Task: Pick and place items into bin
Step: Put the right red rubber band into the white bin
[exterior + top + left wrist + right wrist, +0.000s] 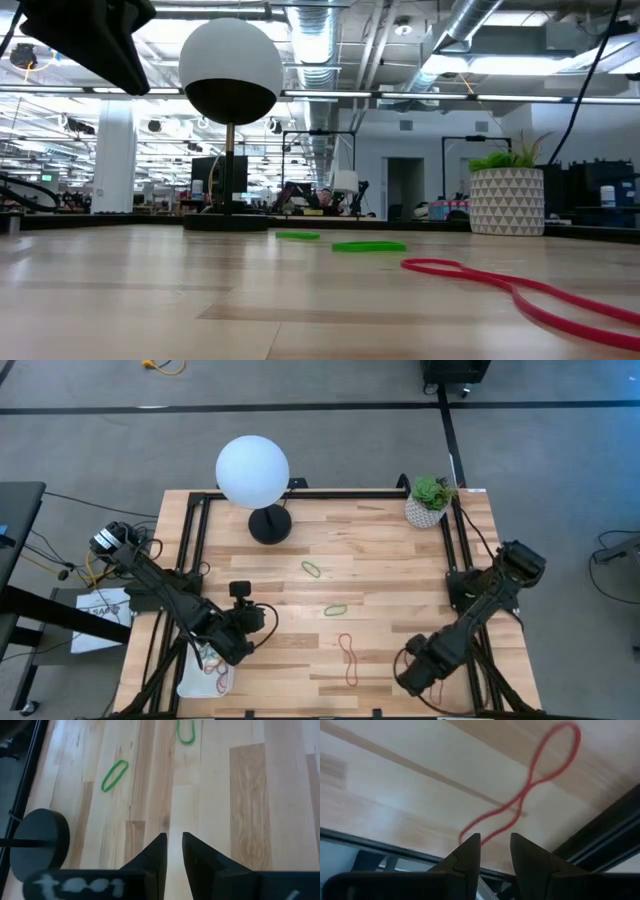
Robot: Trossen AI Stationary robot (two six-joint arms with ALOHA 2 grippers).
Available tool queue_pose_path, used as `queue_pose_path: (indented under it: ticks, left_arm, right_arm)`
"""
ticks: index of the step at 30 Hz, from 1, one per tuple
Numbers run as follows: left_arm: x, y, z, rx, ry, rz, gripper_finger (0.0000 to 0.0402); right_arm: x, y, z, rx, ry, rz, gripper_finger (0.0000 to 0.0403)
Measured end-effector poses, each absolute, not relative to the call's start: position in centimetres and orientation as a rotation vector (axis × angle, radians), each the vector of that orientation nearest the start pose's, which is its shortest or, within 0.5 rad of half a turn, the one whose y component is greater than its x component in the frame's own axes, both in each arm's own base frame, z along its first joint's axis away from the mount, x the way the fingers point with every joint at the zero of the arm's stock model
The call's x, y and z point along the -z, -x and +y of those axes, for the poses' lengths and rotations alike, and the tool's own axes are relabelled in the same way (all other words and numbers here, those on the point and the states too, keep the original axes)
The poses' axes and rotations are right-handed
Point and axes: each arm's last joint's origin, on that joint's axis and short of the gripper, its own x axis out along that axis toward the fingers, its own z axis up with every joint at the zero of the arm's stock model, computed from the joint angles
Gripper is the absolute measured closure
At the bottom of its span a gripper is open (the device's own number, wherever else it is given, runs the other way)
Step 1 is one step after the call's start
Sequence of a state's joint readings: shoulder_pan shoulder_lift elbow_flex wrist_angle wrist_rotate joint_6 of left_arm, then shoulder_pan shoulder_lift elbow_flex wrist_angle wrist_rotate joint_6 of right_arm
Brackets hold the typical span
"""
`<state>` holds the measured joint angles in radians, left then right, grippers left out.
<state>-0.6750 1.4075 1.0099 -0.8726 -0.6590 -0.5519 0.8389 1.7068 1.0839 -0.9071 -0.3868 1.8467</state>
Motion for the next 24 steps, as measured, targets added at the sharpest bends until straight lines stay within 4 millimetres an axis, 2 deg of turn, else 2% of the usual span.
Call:
queue_pose_path:
  ticks: [6,9,12,17,24]
  left_arm:
    - [-23.8,-20.9,-14.4,-0.252,-0.281,0.94,0.0351]
    - [-23.8,-20.9,-14.4,-0.257,-0.273,0.939,0.0351]
    - [-23.8,-20.9,-14.4,-0.259,-0.269,0.939,0.0351]
    - [-23.8,-20.9,-14.4,-0.261,-0.264,0.937,0.0351]
    - [-23.8,-20.9,-14.5,-0.261,-0.262,0.934,0.0351]
  right_arm:
    - [-15.2,-17.2,22.6,0.662,-0.929,1.773,0.0301]
    - [-14.1,-16.8,21.8,0.591,-0.981,1.745,0.0301]
    - [-13.2,-15.9,20.2,0.624,-0.975,1.719,0.0301]
    - [-13.4,-15.1,18.9,0.696,-1.025,1.662,0.0301]
    - [-13.4,-15.1,19.5,0.635,-1.05,1.656,0.0301]
